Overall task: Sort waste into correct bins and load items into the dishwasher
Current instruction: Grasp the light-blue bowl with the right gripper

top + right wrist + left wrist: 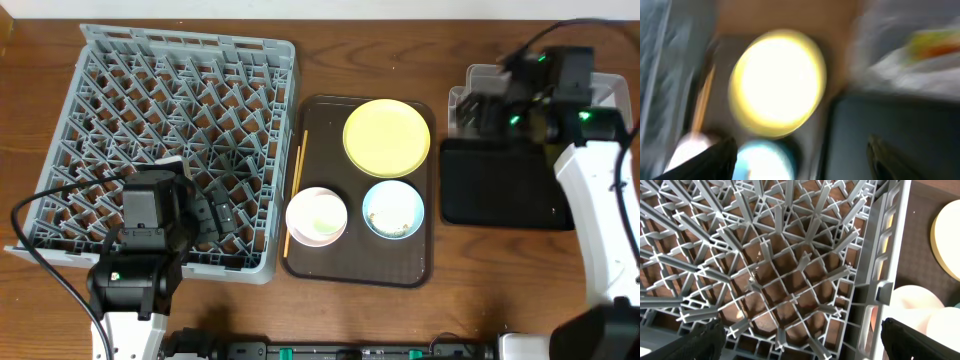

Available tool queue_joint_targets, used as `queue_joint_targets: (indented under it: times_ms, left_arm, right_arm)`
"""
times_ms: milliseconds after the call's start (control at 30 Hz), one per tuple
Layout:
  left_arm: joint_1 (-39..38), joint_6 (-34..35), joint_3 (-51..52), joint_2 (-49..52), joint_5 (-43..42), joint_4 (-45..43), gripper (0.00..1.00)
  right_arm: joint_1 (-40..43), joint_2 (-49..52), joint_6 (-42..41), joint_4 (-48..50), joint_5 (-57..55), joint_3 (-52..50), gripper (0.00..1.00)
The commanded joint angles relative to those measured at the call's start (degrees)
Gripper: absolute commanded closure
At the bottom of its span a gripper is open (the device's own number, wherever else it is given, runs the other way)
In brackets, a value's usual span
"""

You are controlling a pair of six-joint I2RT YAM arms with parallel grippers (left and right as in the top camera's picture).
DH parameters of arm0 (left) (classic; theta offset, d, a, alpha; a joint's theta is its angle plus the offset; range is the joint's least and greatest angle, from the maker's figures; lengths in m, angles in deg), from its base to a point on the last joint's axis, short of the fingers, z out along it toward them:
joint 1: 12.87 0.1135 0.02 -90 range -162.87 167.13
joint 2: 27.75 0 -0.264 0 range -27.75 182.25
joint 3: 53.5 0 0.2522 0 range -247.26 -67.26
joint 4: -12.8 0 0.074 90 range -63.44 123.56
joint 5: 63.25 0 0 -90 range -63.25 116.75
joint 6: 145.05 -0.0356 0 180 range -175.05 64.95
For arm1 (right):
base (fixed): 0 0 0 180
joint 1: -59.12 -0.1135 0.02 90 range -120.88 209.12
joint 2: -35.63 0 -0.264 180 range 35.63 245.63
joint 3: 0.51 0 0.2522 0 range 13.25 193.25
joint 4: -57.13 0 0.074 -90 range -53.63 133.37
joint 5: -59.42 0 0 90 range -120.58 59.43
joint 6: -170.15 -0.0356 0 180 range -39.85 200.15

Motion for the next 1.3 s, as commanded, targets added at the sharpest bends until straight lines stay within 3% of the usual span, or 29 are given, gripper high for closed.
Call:
queue_joint_targets:
  times_ms: [0, 100, 267, 533, 800, 867, 967, 1100, 1267]
  left_arm:
    - [0.31, -0.33, -1.20, -0.11, -0.09, 0.20, 0.01]
    - [0.31, -0.33, -1.20, -0.09, -0.09, 0.20, 0.01]
    - [0.31, -0.33, -1.20, -0.09, -0.09, 0.20, 0.01]
    - [0.31, -0.33, -1.20, -0.09, -0.11, 0.22, 0.01]
    - [0.31, -0.33, -1.20, -0.09, -0.09, 0.48, 0.01]
    - [0.31, -0.33, -1.20, -0.09, -0.09, 0.66, 0.01]
    - [0.31, -0.33, -1.20, -0.09, -0.11, 0.66, 0.01]
    - [0.31, -0.33, -1.20, -0.09, -0.09, 1.03, 0.01]
    - [0.31, -0.33, -1.20, -0.09, -0.09, 1.07, 0.01]
  right_arm:
    - [-5.86, 0.48, 12.07, -6.47, 7.85, -0.02, 0.20]
    - [-13.25, 0.52, 14.58, -9.97, 2.78, -1.88, 0.23]
    - [-21.24, 0.55, 14.56, -6.93, -4.24, -7.21, 0.30]
    - [-30.80, 0.55, 10.14, 6.32, -4.98, -19.71, 0.38]
    - [-37.09, 0.55, 4.66, 17.97, -13.66, -30.08, 0.48]
    - [-38.12, 0.55, 3.80, 21.75, -13.62, -32.87, 0.56]
    - [-38.60, 0.55, 3.76, 24.55, -13.62, -34.93, 0.77]
    - [-39.12, 0.55, 1.64, 25.11, -14.21, -35.95, 0.80]
    - [-39.12, 0.37, 1.29, 25.35, -14.45, -35.36, 0.93]
